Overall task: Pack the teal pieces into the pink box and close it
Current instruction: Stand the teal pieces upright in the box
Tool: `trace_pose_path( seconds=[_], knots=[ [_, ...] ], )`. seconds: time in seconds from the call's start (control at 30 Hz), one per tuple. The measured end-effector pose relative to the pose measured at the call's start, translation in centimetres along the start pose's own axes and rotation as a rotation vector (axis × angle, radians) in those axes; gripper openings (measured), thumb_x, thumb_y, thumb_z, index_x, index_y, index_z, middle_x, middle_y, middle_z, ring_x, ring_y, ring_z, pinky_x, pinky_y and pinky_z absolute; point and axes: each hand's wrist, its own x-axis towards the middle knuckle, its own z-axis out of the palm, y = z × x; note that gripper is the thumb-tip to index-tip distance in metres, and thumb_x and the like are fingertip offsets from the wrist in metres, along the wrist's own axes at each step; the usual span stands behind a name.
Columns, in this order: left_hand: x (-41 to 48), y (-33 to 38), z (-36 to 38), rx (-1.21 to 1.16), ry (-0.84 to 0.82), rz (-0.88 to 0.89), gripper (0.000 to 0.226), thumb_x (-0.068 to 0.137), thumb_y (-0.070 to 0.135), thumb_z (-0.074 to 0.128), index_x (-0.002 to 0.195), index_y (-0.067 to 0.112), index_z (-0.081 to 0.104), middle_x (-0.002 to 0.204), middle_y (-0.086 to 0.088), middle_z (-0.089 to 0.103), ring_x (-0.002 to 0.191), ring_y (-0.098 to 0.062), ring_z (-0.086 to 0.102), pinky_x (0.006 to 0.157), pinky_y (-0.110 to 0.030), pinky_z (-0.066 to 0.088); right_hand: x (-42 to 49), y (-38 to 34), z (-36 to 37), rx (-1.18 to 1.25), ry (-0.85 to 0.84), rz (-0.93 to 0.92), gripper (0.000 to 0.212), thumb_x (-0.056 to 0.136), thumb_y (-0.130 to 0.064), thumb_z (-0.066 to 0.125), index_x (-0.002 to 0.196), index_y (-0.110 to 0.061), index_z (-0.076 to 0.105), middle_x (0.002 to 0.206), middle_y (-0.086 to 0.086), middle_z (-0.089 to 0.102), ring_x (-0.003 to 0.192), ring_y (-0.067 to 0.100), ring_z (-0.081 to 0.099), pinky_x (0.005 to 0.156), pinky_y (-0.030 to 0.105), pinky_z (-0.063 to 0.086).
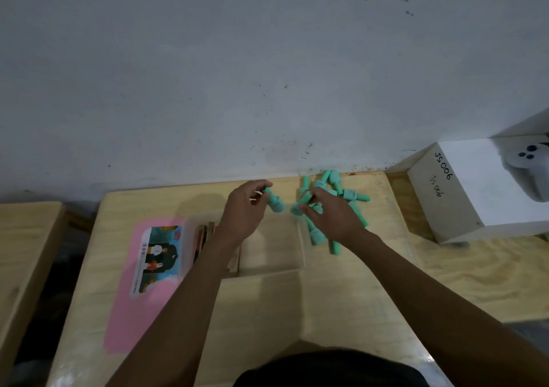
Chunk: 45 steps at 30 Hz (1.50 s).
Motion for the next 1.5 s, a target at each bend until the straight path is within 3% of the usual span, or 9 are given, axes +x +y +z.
trace_pose_path(
  seconds=[0.17,0.37,0.5,0.57,0.7,0.93,1.2,1.33,1.5],
  knots=[
    [-0.2,-1.6,0.3,0.153,-0.070,0.068,0.025,0.089,0.004,0.057,0.110,0.011,0.067,0.104,0.002,0.064,0.079,-0.010,0.058,0.073,-0.007,0.044,1.6,-0.1,1.3,-0.233,0.007,-0.182,0.028,0.087,-0.036,0.067,0.107,-0.017,0.069,0.115,0.002,0.065,0.112,0.023,0.054,0.089,0.036,0.044],
    [-0.3,-3.1,1.7,0.272,-0.132,0.075,0.026,0.089,0.007,0.058,0.113,0.010,0.066,0.104,-0.005,0.066,0.071,-0.016,0.057,0.073,-0.027,0.048,1.9,0.6,3.0,-0.459,-0.034,-0.197,0.029,0.084,-0.035,0.068,0.109,-0.022,0.072,0.127,0.001,0.057,0.124,0.023,0.046,0.097,0.040,0.041],
    [-0.3,-3.9,2.7,0.331,-0.170,0.058,0.027,0.090,0.012,0.056,0.114,0.013,0.066,0.103,-0.004,0.066,0.073,-0.013,0.054,0.073,-0.025,0.046,1.9,0.4,3.9,-0.551,-0.013,-0.191,0.027,0.081,-0.030,0.070,0.106,-0.021,0.074,0.121,0.002,0.061,0.118,0.024,0.052,0.091,0.040,0.044],
    [-0.5,-4.1,3.2,0.355,-0.177,0.056,0.027,0.090,0.013,0.056,0.115,0.014,0.066,0.105,-0.004,0.066,0.080,-0.019,0.059,0.076,-0.027,0.047,1.9,0.1,4.2,-0.584,-0.017,-0.177,0.027,0.080,-0.029,0.069,0.105,-0.019,0.075,0.117,0.002,0.062,0.114,0.025,0.054,0.086,0.041,0.045],
    [-0.9,-4.3,3.9,0.401,-0.170,0.062,0.029,0.092,0.015,0.054,0.119,0.014,0.064,0.109,-0.003,0.065,0.092,-0.022,0.060,0.078,-0.028,0.046,1.9,-0.4,4.7,-0.602,-0.010,-0.127,0.025,0.080,-0.025,0.067,0.101,-0.015,0.075,0.109,0.004,0.064,0.107,0.026,0.055,0.081,0.040,0.047],
    [-1.6,-5.0,5.0,0.426,-0.120,0.072,0.032,0.092,0.012,0.051,0.122,0.013,0.062,0.119,-0.004,0.065,0.108,-0.020,0.058,0.090,-0.033,0.048,1.8,-0.1,4.5,-0.554,-0.027,-0.118,0.027,0.087,-0.027,0.060,0.110,-0.016,0.070,0.114,0.005,0.062,0.111,0.026,0.053,0.087,0.041,0.046],
    [-2.5,-4.6,6.5,0.282,0.047,-0.030,0.029,0.090,0.010,0.058,0.118,0.011,0.064,0.117,-0.006,0.067,0.106,-0.019,0.063,0.090,-0.024,0.046,1.1,0.3,4.3,-0.427,0.030,-0.103,0.027,0.090,-0.027,0.060,0.114,-0.017,0.069,0.114,0.005,0.065,0.108,0.025,0.058,0.085,0.039,0.048],
    [-2.6,-4.6,7.1,0.201,0.097,-0.070,0.024,0.091,0.012,0.058,0.114,0.011,0.063,0.108,-0.006,0.069,0.099,-0.019,0.065,0.083,-0.029,0.054,0.9,0.4,4.3,-0.417,0.036,-0.095,0.028,0.091,-0.026,0.059,0.116,-0.020,0.068,0.114,0.004,0.065,0.107,0.025,0.059,0.083,0.038,0.047],
    [-2.7,-4.4,7.5,0.179,0.137,-0.121,0.023,0.090,0.012,0.058,0.113,0.010,0.062,0.109,-0.005,0.067,0.101,-0.017,0.063,0.083,-0.027,0.054,0.9,0.5,4.4,-0.378,0.043,-0.077,0.027,0.091,-0.023,0.058,0.116,-0.021,0.068,0.114,0.003,0.066,0.105,0.024,0.060,0.080,0.036,0.047]
  ],
)
